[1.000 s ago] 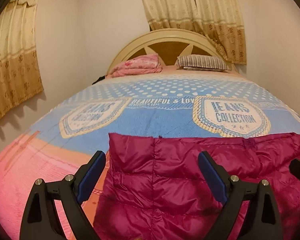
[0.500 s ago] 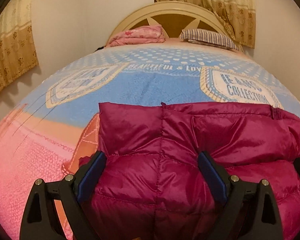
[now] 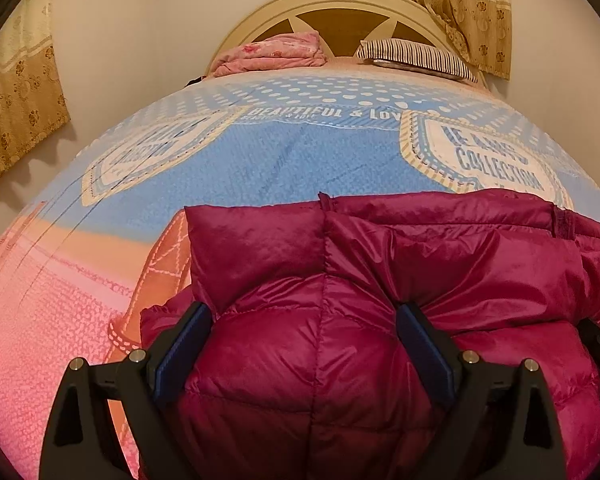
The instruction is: Fold large clothes
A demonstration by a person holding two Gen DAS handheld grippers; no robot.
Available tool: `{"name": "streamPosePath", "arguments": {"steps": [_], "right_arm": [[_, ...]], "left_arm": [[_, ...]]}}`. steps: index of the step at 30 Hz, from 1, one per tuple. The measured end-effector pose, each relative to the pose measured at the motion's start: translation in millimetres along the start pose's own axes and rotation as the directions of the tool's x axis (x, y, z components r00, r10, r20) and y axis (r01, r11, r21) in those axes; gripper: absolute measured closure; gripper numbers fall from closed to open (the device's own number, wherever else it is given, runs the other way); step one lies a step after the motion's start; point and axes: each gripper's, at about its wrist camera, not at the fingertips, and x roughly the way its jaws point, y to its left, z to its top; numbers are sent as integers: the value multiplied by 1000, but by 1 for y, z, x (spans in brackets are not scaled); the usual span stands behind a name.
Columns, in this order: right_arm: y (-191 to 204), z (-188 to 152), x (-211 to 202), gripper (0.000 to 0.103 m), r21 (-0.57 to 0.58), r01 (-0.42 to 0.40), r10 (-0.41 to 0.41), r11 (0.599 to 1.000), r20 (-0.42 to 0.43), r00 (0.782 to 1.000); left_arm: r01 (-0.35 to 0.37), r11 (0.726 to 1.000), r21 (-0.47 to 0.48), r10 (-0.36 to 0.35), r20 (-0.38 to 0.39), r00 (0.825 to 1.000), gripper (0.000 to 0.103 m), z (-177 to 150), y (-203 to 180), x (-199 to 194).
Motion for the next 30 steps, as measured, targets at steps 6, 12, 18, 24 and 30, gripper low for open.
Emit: {"name": "streamPosePath", "arguments": {"steps": [6, 12, 18, 24, 30], "right_arm": [[2, 0, 4, 2, -9, 17, -17, 1000, -16, 1000], [7, -1, 8, 0, -27, 39, -40, 999, -39, 998], [10, 0, 13, 0, -43, 58, -60, 997, -58, 997], [12, 0, 16, 0, -52, 68, -71, 996, -66, 995], [13, -1, 16, 0, -56, 73, -77, 996, -69, 995]], "left_arm": [[6, 1000, 1, -6, -7, 1000, 9, 0, 1, 1], [5, 1000, 3, -5, -11, 1000, 9, 0, 0, 2], [9, 1000, 1, -9, -18, 1000, 9, 0, 0, 3], [10, 1000, 0, -10, -20, 1000, 9, 0, 0, 3], [14, 1000, -2, -14, -25, 1000, 8, -1, 1, 5]]}}
